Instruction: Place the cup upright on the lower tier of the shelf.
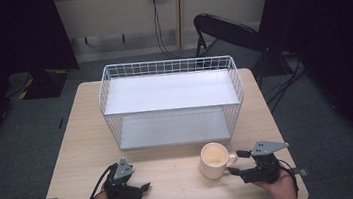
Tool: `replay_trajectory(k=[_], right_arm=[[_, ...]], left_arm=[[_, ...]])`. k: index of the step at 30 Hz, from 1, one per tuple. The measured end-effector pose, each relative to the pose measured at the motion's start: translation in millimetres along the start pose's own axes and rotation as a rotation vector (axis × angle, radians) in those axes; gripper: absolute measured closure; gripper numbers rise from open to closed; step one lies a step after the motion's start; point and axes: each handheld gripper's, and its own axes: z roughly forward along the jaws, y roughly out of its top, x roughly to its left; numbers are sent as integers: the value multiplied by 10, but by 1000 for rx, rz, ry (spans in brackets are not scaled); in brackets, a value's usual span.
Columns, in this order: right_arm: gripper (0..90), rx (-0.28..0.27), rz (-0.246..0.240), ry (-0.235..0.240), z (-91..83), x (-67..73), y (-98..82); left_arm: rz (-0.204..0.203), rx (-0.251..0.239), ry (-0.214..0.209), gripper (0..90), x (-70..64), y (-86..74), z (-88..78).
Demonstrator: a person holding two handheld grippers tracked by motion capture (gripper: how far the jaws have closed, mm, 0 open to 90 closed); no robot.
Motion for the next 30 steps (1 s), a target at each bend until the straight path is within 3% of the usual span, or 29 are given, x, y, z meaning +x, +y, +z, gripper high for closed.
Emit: replay_trajectory(k=[10,30], right_arm=[[385,13,-11,46,45,-46,43],[724,23,9,144,-1,-53,75]], left_arm=[[-3,1,5,99,-2,2,1],[-10,-1,7,99,-5,3,4]])
